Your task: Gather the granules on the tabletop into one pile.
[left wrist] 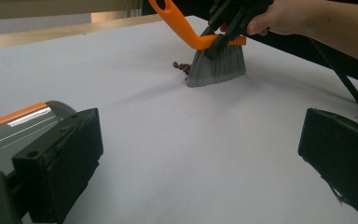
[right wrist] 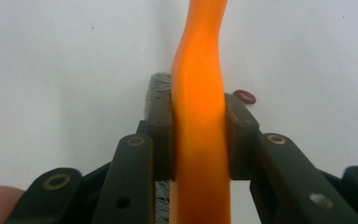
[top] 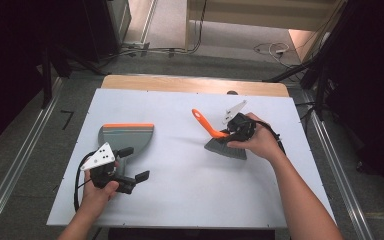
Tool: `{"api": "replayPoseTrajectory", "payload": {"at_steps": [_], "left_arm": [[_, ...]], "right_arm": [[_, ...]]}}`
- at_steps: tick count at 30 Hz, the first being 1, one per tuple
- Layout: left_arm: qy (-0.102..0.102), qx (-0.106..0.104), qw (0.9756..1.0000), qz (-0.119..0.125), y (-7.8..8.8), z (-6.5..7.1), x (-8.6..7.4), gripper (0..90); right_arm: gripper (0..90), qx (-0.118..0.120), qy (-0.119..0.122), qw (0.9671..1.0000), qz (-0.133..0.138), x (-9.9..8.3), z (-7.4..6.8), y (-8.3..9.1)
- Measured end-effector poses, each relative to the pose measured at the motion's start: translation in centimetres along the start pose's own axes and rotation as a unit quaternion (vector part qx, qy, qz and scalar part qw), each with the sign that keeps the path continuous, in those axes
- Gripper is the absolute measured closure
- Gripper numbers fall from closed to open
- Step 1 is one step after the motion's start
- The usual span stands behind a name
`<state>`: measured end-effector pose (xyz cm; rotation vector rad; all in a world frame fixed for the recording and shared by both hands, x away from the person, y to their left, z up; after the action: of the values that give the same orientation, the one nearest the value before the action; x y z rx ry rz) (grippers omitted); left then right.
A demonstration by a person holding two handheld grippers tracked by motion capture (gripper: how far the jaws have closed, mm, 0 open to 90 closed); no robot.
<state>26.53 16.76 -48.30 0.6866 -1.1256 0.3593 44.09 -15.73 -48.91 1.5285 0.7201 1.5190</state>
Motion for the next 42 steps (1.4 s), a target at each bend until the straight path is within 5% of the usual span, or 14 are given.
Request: {"api": "replayPoseTrajectory", "payload": {"at_steps": [42], "left_arm": [[0.001,0.0,1.0,0.0,0.0,-0.2,0.0,0.4]], "right_arm": [[67.6,-0.013,-0.009,0.9998,0.007,1.0,2.4,-0.3]]}}
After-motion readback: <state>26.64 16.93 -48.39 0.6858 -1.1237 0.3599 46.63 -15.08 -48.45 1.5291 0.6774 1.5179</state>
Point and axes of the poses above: each handheld gripper's, and its own axes: y roughly backward along the jaws, x roughly out of its top, z roughly to its right, the point moved 5 cm from there along -y, roughly forward along the jaws, and after that the axes turned 5 degrees about y, right-handed, at the moved point
